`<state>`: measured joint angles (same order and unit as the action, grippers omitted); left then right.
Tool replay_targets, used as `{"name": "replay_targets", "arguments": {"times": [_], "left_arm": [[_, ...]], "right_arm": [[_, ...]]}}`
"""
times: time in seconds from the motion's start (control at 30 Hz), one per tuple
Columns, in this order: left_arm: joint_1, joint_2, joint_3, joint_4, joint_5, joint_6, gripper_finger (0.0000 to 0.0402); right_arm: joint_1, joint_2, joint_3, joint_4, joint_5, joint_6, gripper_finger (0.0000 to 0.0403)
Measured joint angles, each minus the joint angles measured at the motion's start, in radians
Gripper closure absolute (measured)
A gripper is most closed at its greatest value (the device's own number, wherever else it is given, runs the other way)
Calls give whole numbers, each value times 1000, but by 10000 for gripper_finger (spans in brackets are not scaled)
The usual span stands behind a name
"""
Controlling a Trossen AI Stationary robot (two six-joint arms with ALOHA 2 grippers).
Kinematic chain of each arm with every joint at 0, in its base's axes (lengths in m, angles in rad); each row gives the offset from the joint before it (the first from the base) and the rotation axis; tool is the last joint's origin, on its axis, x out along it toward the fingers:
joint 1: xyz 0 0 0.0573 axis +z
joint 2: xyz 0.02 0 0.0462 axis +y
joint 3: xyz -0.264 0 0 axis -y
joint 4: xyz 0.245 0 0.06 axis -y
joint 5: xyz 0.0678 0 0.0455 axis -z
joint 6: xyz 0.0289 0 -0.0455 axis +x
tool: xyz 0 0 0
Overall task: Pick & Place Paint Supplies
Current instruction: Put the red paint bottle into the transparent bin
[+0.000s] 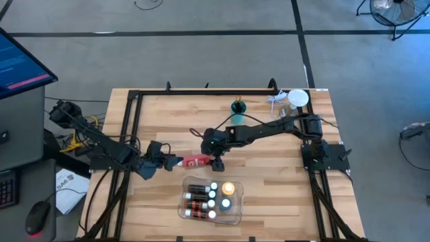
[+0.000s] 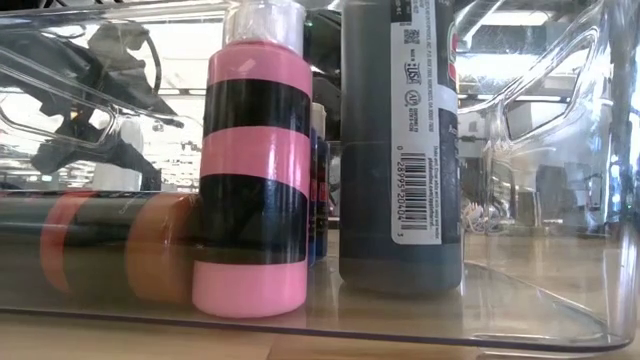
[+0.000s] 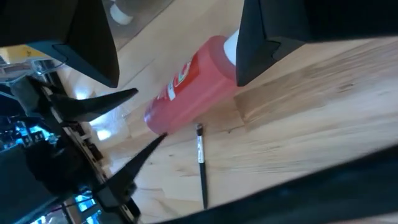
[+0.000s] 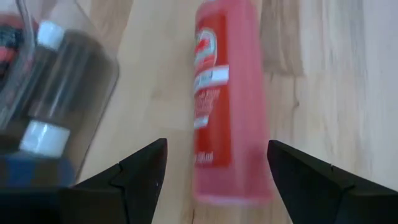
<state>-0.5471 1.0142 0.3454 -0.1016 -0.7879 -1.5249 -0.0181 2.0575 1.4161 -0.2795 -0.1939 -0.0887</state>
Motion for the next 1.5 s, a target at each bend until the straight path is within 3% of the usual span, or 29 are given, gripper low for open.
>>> {"name": "replay_targets", "arguments": {"times": [0.2,1.07,1.3,1.5], "left_arm": [[0,0,0,16,-9,7,176],[0,0,0,52,-35,25,179],[-2,0,0,67,-34,25,181],[-2,0,1,82,-31,27,180]], "right_arm": [[-5,27,67,-36,9,0,132],[-21,26,67,-61,8,0,132],[-24,26,67,-58,-15,-166,132],[-35,26,66,-57,-17,-203,132]]}}
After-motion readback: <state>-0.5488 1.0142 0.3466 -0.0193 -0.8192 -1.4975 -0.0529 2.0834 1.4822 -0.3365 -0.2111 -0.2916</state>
